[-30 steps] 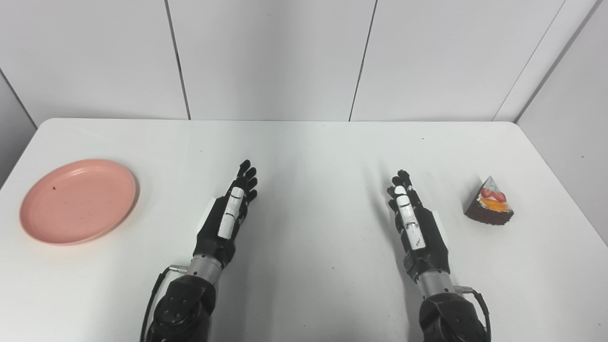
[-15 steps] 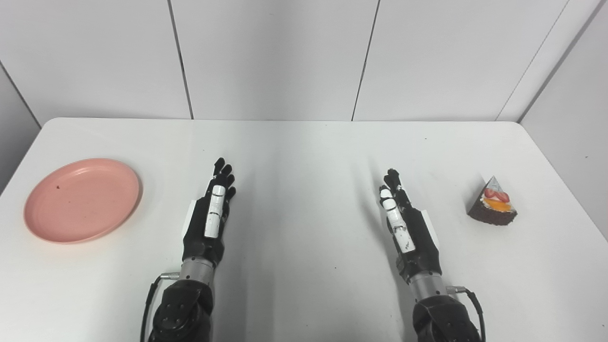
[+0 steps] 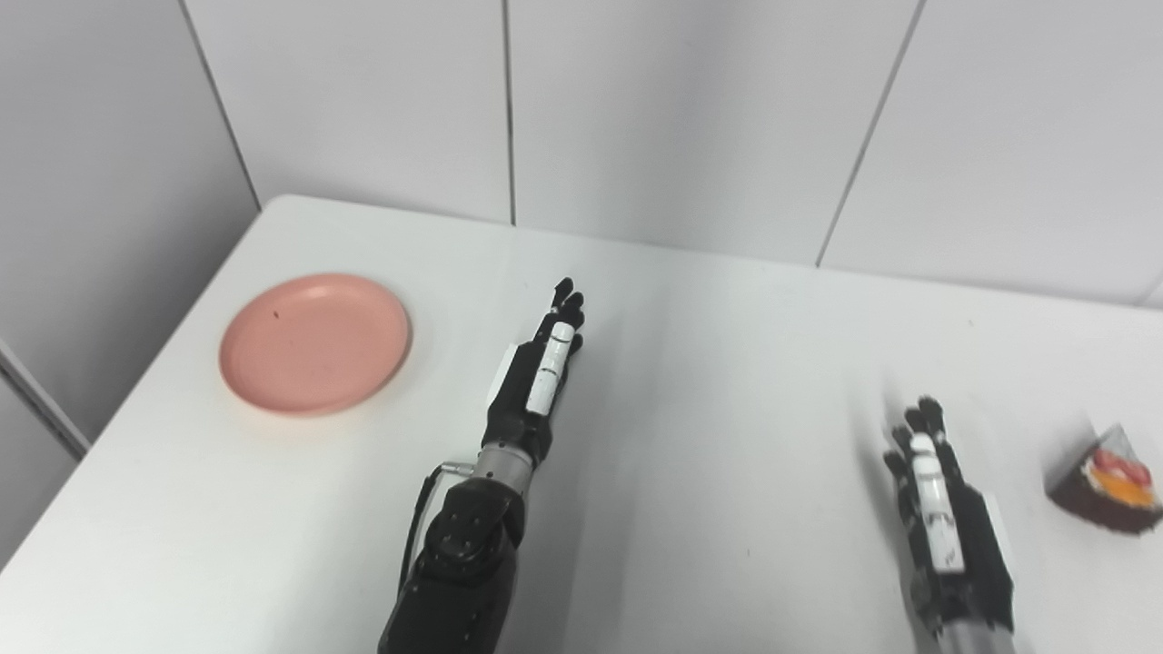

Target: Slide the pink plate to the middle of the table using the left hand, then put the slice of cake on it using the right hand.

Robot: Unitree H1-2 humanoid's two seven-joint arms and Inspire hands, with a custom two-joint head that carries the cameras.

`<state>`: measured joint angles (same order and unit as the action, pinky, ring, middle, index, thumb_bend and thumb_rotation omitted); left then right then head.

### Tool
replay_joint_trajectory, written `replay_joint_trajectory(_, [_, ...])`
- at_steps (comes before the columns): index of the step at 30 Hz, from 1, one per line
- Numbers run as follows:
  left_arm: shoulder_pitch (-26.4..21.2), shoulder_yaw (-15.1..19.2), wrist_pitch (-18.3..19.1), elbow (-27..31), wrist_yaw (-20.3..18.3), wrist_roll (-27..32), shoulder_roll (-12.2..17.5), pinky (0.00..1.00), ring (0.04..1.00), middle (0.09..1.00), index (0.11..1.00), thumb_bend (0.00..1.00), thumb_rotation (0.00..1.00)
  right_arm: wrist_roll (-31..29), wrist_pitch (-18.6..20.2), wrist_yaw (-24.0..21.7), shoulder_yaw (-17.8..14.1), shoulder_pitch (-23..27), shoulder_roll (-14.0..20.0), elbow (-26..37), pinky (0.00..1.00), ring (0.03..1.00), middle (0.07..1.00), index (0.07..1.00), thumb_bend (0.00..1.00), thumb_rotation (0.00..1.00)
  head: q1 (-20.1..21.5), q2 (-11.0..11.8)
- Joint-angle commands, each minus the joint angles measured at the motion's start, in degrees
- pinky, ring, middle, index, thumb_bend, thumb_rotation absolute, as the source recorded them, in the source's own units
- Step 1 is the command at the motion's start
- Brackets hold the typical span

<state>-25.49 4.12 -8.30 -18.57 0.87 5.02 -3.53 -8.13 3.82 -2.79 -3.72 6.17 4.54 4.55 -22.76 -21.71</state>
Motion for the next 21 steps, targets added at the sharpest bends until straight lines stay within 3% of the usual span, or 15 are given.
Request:
replay_joint_trajectory(1, [-4.1, 0.4, -2.2, 3.4, -0.6, -0.4, 3.2, 0.98, 0.966, 0.967, 0.970, 0.74, 0.98, -2.4, -3.8, -1.0, -1.3, 0.9, -0.1, 0.2, 1.00, 1.000, 1.000, 1.000, 0.40, 0.83, -1.0, 1.2])
replay_joint_trajectory(6, [-5.6, 3.4, -0.6, 5.8, 1.4, 0.4, 7.1, 1.00, 0.944, 0.938, 0.939, 0.77, 0.98, -4.0, -9.1, -2.5, -2.2, 2.2, 0.0, -5.9, 1.00, 1.000, 1.000, 1.000, 0.36, 0.77, -3.4, 4.5])
replay_joint_trajectory(11, [-6.9, 6.6, -1.1, 5.9, 5.3, -2.1, 10.2, 0.89, 0.856, 0.860, 0.860, 0.75, 0.98, -4.4, -11.4, -2.8, -2.7, 3.3, -0.2, -9.2, 1.00, 1.000, 1.000, 1.000, 0.28, 0.76, -3.9, 5.6])
replay_joint_trajectory(15, [-6.8, 8.6, 0.7, 6.4, 7.4, -3.0, 12.9, 0.89, 0.842, 0.843, 0.843, 0.75, 1.00, -4.6, -12.8, -3.3, -2.8, 3.8, -0.2, -10.7, 1.00, 1.000, 1.000, 1.000, 0.23, 0.77, -4.1, 6.2])
replay_joint_trajectory(21, [-6.1, 12.2, 3.4, 6.5, 9.6, -3.9, 17.6, 0.89, 0.820, 0.816, 0.817, 0.74, 1.00, -4.7, -13.8, -3.7, -2.9, 4.3, 0.1, -12.0, 1.00, 1.000, 1.000, 1.000, 0.15, 0.87, -4.4, 6.8])
